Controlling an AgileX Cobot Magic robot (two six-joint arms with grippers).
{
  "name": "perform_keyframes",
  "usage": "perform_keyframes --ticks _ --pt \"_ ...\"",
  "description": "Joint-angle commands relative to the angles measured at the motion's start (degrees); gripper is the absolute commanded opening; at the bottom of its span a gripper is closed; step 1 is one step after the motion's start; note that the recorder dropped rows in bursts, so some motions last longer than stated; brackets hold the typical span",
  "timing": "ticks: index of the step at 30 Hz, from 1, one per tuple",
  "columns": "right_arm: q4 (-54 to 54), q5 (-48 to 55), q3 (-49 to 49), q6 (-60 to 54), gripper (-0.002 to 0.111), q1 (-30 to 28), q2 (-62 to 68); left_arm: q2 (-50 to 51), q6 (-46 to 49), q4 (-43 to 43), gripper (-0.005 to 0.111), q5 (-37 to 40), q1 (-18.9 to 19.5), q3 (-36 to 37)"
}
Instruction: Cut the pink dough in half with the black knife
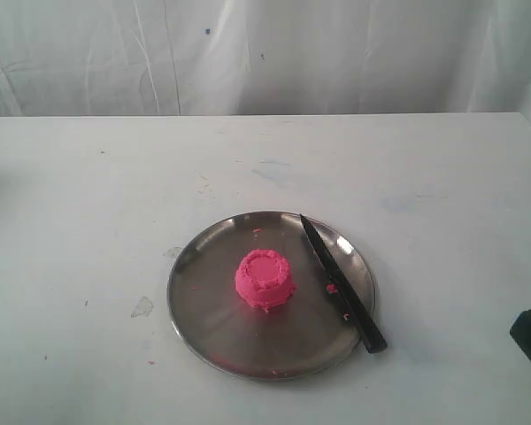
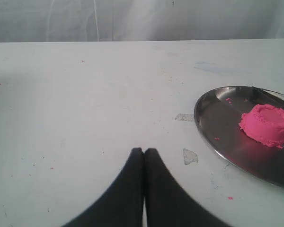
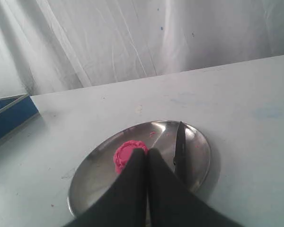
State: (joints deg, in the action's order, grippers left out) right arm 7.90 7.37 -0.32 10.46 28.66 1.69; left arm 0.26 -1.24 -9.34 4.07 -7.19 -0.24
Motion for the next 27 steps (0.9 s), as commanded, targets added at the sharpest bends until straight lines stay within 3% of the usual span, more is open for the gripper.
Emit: perform_keyframes --ticks 1,16,20,23,27 --pt "1.6 -1.7 0.3 0.5 0.0 -0.2 -0.3 -0.3 0.2 -0.5 0.0 0.3 0.2 0.2" --pt "8.1 -31.7 0.3 2.7 0.0 -0.2 -0.3 -0.3 0.2 -0.5 0.0 0.3 0.2 0.2" --pt "8.1 -30.6 0.3 16.9 0.0 -0.2 -0.3 -0.3 0.2 -0.5 0.0 0.3 0.2 0.2" --pt "5.9 -24.3 -1.1 31.4 0.002 -0.1 -0.3 -0.3 0.2 -0.5 0.0 0.3 0.2 0.2" --pt "-7.9 -12.3 -8.4 43.4 0.019 1.4 -0.3 -0.3 0.2 -0.5 0.0 0.3 0.2 0.2"
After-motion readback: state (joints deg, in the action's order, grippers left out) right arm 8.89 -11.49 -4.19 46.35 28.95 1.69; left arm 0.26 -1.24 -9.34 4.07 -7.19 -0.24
